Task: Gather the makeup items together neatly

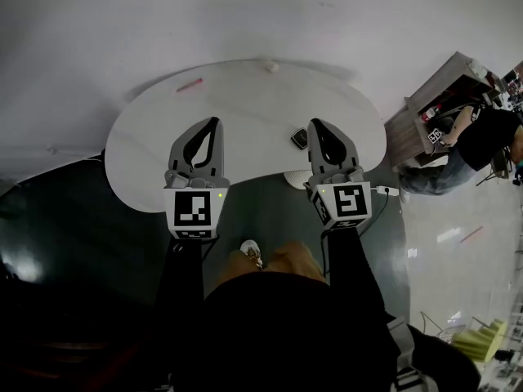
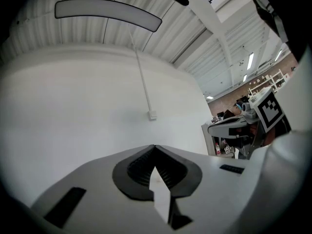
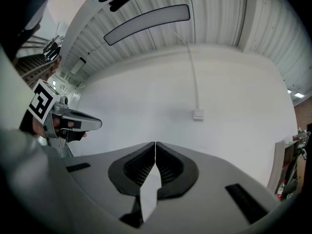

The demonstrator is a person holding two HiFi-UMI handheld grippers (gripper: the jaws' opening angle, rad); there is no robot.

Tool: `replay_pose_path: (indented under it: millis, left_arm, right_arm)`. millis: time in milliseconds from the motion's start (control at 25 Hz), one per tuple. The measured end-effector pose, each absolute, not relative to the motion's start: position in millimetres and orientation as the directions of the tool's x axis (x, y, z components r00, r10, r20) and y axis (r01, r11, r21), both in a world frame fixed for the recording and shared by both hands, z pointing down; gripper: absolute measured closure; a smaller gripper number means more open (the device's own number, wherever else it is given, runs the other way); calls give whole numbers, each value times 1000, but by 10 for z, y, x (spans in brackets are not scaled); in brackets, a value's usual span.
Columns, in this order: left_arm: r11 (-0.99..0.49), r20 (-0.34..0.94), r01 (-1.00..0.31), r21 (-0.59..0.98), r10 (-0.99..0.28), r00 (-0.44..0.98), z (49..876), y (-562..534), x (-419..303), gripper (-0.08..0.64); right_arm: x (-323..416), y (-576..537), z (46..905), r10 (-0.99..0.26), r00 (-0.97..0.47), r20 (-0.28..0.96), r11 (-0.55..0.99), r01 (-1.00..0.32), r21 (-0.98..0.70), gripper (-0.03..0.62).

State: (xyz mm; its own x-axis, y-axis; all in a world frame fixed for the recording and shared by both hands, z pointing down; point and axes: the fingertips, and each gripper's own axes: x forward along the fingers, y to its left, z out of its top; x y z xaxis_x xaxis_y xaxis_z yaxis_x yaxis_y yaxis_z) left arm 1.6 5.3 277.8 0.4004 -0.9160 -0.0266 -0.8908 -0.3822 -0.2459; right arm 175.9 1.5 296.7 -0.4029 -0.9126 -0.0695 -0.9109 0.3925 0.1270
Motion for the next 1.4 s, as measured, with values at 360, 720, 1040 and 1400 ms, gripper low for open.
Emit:
replay_pose_path:
  millis: [360, 720, 1040, 1400]
  left_arm:
    - [-416, -27, -877, -241, -900, 435, 2827, -133, 101, 546]
    - [-413, 2, -879, -240, -905, 425, 2900, -529, 178, 546]
    - [-388, 1, -890, -241, -917, 400, 2873, -1023, 310, 546]
    - [-365, -5, -900, -238, -926, 377, 2874, -1537, 603, 546]
  right_arm:
    - [1774, -174, 2954, -917, -392, -70, 381, -915, 132, 565]
    - [1836, -640, 2992, -909, -410, -69, 401, -908, 120, 565]
    - [1922, -1233, 2987, -889, -451, -78, 443, -890, 107, 565]
    - [2115, -1832, 3004, -864, -494, -95, 486, -868, 102, 565]
